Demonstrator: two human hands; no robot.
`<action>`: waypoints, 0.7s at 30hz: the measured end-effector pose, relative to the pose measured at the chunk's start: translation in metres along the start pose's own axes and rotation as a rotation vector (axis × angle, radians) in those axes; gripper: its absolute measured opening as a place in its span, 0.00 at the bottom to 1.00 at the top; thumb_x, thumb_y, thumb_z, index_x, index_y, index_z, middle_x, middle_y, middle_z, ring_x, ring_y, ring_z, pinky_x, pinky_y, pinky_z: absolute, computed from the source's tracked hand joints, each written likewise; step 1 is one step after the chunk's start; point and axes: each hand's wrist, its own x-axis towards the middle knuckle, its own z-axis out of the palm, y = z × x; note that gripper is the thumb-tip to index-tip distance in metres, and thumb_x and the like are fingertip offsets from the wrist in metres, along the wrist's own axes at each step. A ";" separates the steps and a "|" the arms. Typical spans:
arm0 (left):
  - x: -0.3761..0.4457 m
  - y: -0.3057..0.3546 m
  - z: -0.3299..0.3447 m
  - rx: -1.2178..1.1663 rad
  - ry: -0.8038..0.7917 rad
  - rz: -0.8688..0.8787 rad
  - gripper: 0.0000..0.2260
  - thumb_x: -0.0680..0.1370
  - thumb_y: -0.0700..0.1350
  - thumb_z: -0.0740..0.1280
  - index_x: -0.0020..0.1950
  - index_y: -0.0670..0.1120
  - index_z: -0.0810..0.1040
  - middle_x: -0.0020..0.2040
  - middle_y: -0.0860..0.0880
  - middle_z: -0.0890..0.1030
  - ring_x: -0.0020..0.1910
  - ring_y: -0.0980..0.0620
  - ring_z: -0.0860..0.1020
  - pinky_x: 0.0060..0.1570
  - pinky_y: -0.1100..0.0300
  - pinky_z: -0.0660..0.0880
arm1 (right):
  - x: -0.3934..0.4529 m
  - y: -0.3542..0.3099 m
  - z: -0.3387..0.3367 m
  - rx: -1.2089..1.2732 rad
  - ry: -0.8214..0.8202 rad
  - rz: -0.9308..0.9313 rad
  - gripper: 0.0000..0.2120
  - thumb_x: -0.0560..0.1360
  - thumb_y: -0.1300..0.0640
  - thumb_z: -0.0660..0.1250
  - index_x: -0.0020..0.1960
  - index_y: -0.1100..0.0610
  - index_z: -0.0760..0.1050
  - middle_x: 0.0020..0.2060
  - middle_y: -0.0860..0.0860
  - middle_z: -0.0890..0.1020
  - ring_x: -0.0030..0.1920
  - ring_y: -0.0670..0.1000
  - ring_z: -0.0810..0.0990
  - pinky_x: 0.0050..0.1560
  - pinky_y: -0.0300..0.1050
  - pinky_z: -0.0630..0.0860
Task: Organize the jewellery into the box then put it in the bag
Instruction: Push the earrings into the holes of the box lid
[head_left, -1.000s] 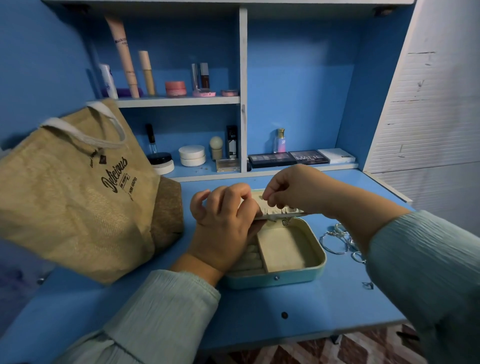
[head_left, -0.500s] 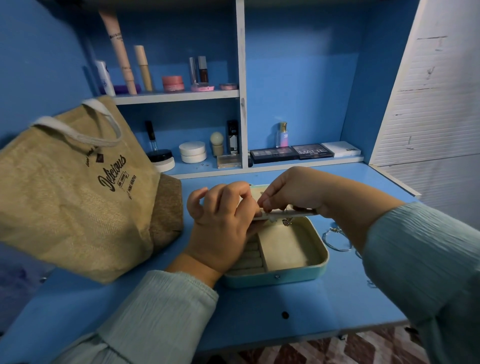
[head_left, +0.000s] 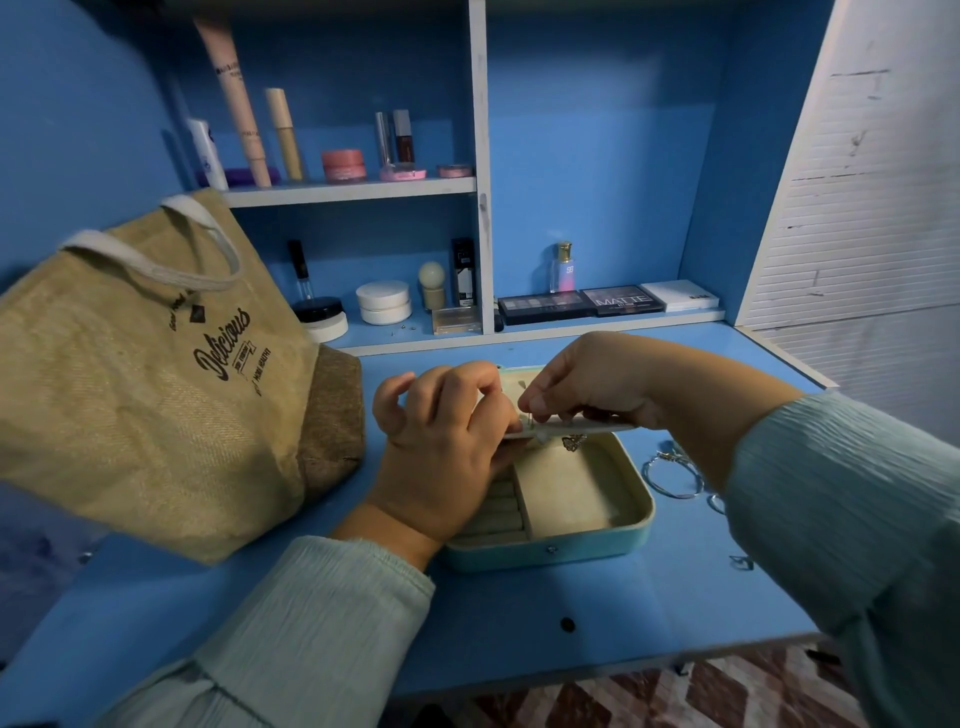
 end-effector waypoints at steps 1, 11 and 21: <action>0.000 0.000 0.000 0.000 -0.002 -0.004 0.11 0.64 0.49 0.79 0.35 0.48 0.78 0.50 0.50 0.66 0.50 0.48 0.66 0.55 0.53 0.57 | 0.000 -0.001 0.000 -0.012 -0.002 -0.009 0.05 0.73 0.61 0.68 0.41 0.55 0.82 0.38 0.54 0.78 0.39 0.51 0.69 0.41 0.44 0.68; 0.000 0.000 0.001 -0.006 -0.002 -0.019 0.12 0.62 0.47 0.81 0.35 0.48 0.78 0.50 0.51 0.66 0.50 0.48 0.66 0.59 0.54 0.50 | 0.004 -0.001 0.000 -0.085 -0.013 -0.070 0.11 0.74 0.61 0.68 0.36 0.49 0.81 0.35 0.51 0.80 0.36 0.50 0.71 0.40 0.44 0.69; 0.000 0.000 0.002 0.005 0.001 -0.025 0.13 0.61 0.46 0.82 0.35 0.48 0.79 0.50 0.51 0.67 0.50 0.48 0.66 0.59 0.54 0.50 | 0.002 -0.001 -0.001 -0.068 -0.023 -0.081 0.09 0.75 0.62 0.67 0.38 0.51 0.80 0.23 0.43 0.77 0.27 0.44 0.69 0.31 0.38 0.67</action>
